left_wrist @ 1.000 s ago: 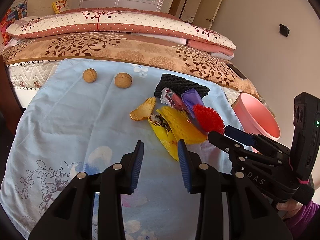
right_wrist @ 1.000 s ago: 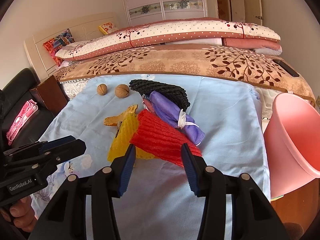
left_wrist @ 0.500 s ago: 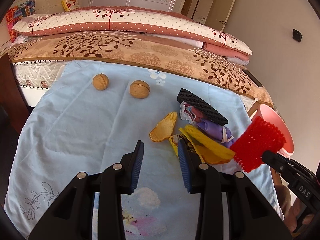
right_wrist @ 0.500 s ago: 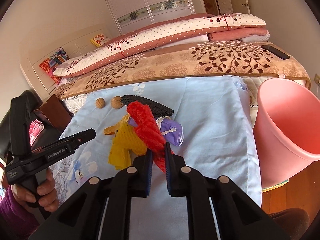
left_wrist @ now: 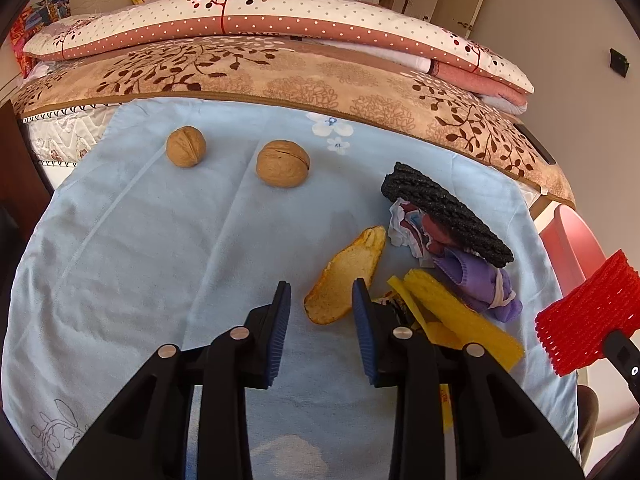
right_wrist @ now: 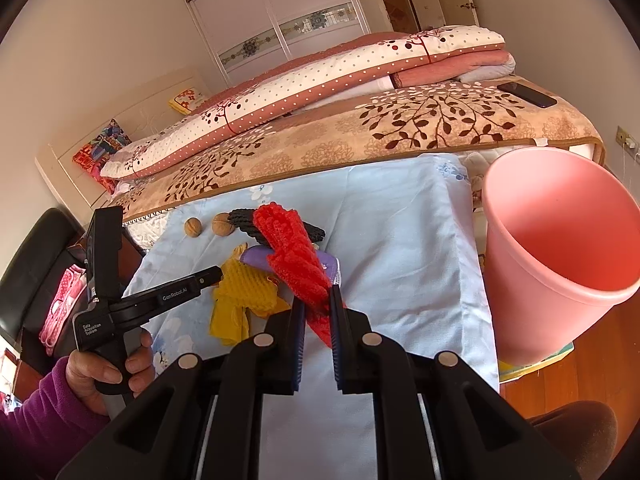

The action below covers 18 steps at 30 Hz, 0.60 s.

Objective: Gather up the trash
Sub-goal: 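Grasp the red mesh foam with the right tool while the left tool approaches the orange crisp, then close the left tool on the orange crisp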

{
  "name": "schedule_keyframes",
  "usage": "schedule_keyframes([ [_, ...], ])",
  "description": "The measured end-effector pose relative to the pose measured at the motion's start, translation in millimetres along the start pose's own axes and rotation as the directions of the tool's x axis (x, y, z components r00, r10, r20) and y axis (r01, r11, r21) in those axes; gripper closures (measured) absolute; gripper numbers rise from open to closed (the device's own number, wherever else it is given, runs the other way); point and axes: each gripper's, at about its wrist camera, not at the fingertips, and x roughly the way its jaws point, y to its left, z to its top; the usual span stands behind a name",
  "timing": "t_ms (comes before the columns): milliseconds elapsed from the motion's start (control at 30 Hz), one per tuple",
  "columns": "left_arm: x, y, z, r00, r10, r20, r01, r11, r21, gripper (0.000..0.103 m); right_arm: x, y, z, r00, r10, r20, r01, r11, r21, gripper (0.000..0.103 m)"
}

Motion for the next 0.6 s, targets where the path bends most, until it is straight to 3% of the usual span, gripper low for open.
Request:
schedule_keyframes([
  [100,-0.9,0.2,-3.0,1.000,-0.011,-0.008,0.011,1.000,-0.004,0.097,-0.7,-0.3,-0.2,1.000,-0.001,0.001,0.001,1.000,0.001,0.092],
  [367,-31.8,6.3,-8.8,0.999,0.002,0.046,-0.001,1.000,-0.021,0.098,-8.2,1.2,-4.7,1.000,0.011,0.010,-0.011,1.000,0.004,0.092],
  [600,-70.7,9.2,-15.5,0.995,-0.025,0.093,0.028,0.999,-0.027,0.098,-14.2,9.8,-7.6,0.999,0.029,0.017,-0.029,1.000,-0.010,0.092],
])
